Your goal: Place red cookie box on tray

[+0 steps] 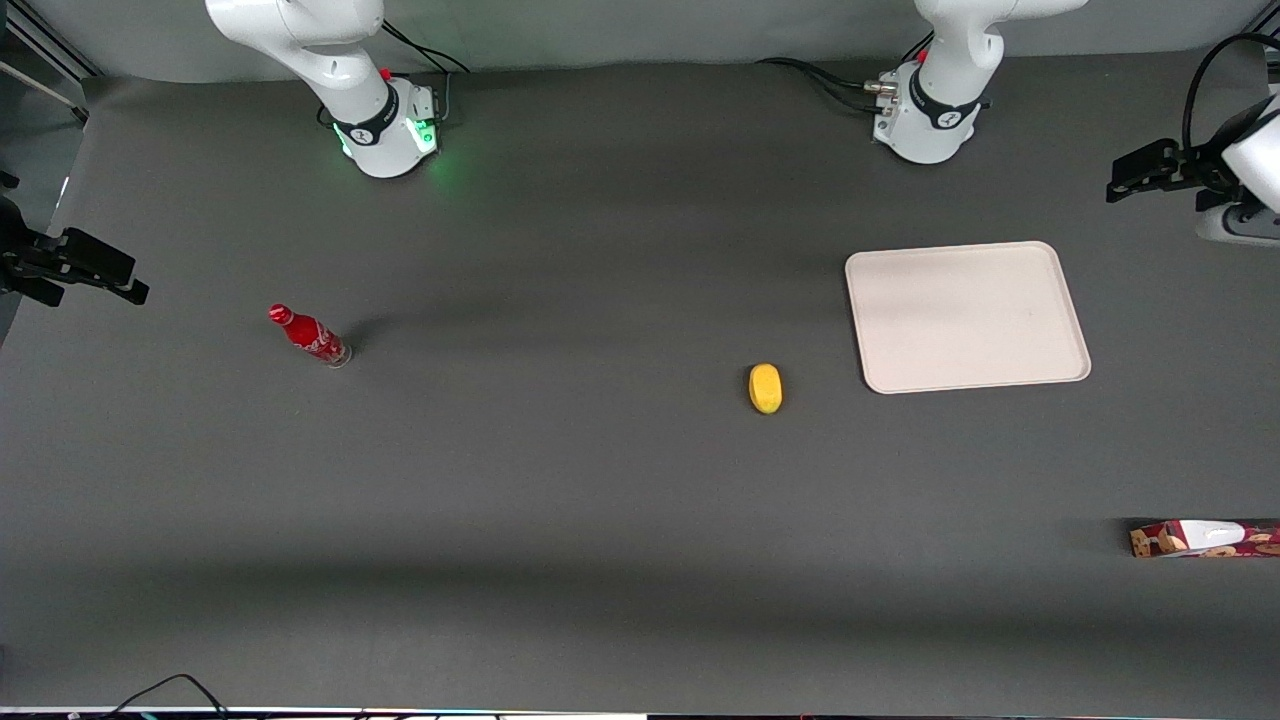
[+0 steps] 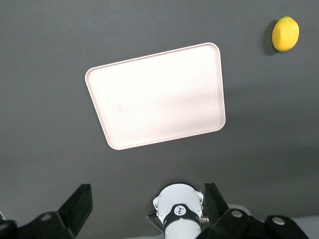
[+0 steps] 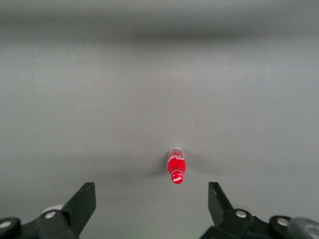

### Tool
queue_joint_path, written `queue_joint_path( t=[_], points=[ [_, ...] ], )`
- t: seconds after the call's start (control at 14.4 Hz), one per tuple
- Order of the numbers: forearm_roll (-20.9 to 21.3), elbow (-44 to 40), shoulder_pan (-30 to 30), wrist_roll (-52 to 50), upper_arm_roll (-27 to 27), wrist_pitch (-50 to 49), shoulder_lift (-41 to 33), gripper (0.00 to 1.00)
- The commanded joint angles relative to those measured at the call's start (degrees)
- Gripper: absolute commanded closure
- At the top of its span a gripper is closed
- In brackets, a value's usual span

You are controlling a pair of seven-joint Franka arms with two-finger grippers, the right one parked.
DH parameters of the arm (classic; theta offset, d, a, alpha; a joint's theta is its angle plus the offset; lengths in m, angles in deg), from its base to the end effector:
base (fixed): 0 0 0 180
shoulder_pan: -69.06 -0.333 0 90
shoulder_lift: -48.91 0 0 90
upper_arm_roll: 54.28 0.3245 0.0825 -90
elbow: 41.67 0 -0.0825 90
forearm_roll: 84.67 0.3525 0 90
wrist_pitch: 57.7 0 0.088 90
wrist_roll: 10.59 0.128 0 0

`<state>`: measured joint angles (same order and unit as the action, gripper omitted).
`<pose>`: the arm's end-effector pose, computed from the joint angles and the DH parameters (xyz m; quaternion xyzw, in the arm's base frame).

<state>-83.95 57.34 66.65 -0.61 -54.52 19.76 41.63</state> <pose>0.4489 0.0187 0.5914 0.9900 -0.0669 -0.1242 0.0067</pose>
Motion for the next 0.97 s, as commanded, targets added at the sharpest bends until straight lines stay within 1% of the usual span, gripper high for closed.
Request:
queue_joint_path(
  t=[0.0,0.21,0.28,0.42,0.49,0.62,0.69,0.76,0.83,0.9],
  points=[
    [1.65,-2.24,-0.13,1.98,0.07,-0.02,1.56,0.00],
    [1.56,-3.55,-0.57,0.76,0.94,0.15,2.70,0.00],
    [1.65,-4.43,-0.66,0.66,3.38,0.50,3.66,0.00],
    [1.48,-8.89,-0.57,0.14,10.93,1.11,7.96,0.00],
    [1.48,-12.66,-0.57,0.31,14.62,1.64,11.90,0.00],
    [1.21,-23.02,-0.57,0.31,21.48,2.43,22.17,0.00],
    [1.21,-28.38,-0.57,-0.13,23.34,2.87,27.00,0.00],
    [1.13,-33.30,-0.66,-2.65,24.58,4.27,32.10,0.00],
    [0.25,-35.70,-1.10,-7.55,25.98,6.19,35.28,0.00],
    [-1.93,-35.81,-1.28,-11.43,26.25,9.35,37.14,0.00]
  ],
)
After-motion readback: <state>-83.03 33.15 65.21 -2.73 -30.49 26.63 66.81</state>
